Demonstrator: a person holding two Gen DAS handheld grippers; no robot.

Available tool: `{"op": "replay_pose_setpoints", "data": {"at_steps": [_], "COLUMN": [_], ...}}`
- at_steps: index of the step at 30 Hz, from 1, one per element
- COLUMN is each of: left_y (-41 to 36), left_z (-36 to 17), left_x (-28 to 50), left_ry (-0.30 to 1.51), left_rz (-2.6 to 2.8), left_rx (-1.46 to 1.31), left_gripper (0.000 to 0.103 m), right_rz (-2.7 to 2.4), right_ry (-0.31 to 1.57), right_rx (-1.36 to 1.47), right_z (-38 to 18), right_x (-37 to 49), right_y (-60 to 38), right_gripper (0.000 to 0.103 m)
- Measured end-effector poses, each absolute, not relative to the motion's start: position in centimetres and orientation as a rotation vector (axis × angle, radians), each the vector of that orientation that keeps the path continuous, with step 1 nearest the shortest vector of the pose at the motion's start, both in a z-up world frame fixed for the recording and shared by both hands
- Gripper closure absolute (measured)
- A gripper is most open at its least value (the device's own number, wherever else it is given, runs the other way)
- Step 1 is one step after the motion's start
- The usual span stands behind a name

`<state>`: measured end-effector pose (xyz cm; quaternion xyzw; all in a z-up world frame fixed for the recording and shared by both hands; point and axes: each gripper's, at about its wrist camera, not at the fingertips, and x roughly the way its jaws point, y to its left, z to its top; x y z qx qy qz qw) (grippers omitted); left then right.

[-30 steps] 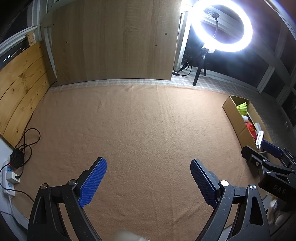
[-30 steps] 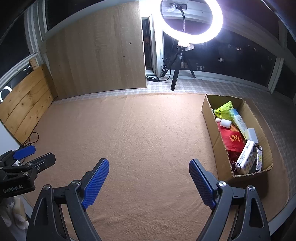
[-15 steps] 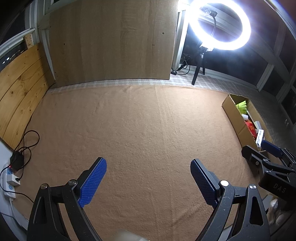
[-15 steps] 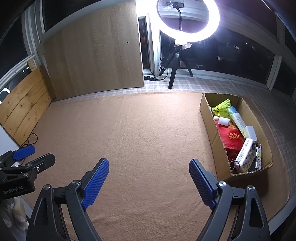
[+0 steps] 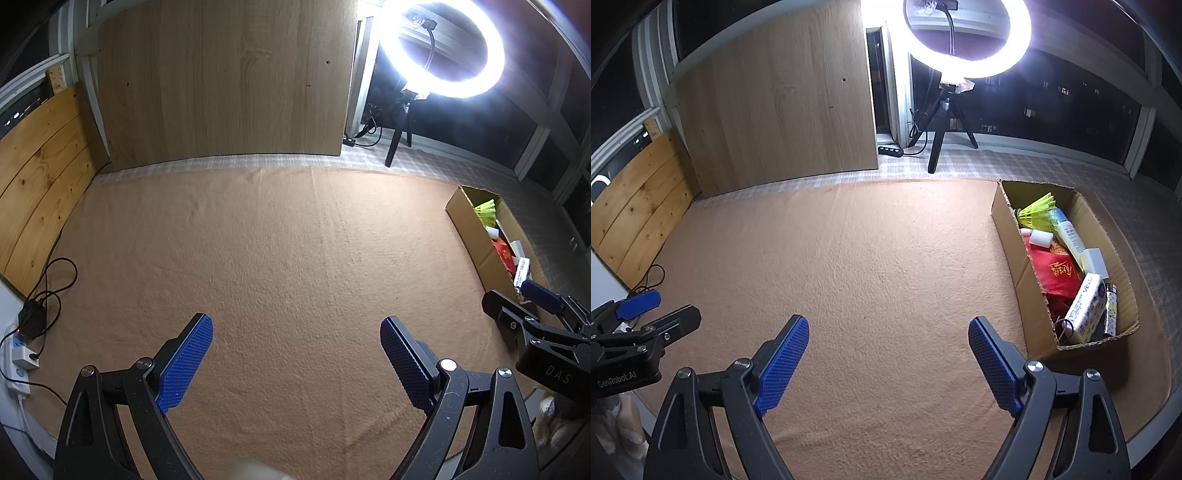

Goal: Organize objects

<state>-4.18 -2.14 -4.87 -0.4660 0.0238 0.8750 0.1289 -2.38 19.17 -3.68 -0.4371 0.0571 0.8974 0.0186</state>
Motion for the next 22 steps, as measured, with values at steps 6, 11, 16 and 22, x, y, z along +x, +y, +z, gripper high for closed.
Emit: {"op": "replay_pose_setpoints", "data": {"at_steps": [6,11,16,22], "left_y": [-2.0,-1.8,-1.7,-1.6], "left_z": [-5.3,-5.7,-6.2,-7.0], "left_x": [-4.6,-4.8,-5.2,-5.6], "left_ry": [0.072,0.069,0.075,0.082], "left_rz": [2.539,2.536,2.527,2.517], "left_rx": [-1.365,-1.377,-1.385,-1.4], "left_gripper": [0.008,0.008,0.008,0.008], "right_rz": [2.776,2.769,2.759,2.741], "right_ry": [0.183,0.186,0.192,0.199], "right_rx": [-1.374,-1.389,-1.402,-1.425], "right_z": [-4.1,-4.4,-4.7,-5.5], "right_x": [-2.6,-2.9,-3.2,-3.5], "right_y": [19.3,19.4,19.4,19.6], "right_gripper": [0.017,0.017,0.017,0.017]}}
